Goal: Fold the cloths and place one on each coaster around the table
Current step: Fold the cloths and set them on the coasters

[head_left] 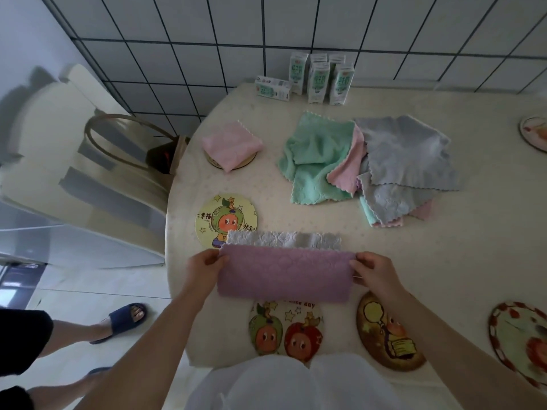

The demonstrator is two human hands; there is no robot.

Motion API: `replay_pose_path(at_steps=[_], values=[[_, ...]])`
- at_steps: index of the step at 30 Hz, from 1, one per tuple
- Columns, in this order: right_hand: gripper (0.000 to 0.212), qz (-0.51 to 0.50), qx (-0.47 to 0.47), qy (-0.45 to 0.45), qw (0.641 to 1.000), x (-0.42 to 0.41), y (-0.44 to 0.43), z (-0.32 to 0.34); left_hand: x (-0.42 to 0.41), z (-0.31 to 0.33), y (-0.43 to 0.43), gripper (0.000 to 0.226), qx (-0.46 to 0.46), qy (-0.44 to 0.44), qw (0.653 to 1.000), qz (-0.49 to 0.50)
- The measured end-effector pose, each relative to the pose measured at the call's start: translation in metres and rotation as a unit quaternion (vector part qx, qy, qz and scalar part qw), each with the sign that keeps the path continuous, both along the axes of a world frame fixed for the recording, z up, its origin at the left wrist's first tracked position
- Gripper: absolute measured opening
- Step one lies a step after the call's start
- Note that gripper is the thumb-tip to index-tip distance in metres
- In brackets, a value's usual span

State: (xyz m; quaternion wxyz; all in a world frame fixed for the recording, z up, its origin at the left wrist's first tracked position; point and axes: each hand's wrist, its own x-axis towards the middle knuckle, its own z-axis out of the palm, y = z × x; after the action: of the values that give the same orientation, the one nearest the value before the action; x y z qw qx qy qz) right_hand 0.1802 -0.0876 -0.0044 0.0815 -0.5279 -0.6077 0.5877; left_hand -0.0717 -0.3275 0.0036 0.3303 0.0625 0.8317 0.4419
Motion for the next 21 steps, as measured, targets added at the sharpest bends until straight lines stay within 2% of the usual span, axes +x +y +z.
replay_pose_path(at_steps=[4, 16, 21], values=[[0.014, -0.020, 0.002, -0.016, 1.000, -0.017, 0.014, -0.010, -0.015, -0.009, 0.020, 0.017, -0.001, -0.025, 0.999, 0.042], [0.019, -0.026, 0.005, -0.065, 0.998, -0.038, 0.035, -0.029, -0.033, -0.028, 0.040, 0.021, -0.066, 0.011, 0.997, 0.042], [0.010, -0.032, 0.006, -0.081, 0.996, -0.038, 0.039, -0.036, -0.037, -0.033, 0.042, 0.020, -0.079, 0.018, 0.996, 0.045]])
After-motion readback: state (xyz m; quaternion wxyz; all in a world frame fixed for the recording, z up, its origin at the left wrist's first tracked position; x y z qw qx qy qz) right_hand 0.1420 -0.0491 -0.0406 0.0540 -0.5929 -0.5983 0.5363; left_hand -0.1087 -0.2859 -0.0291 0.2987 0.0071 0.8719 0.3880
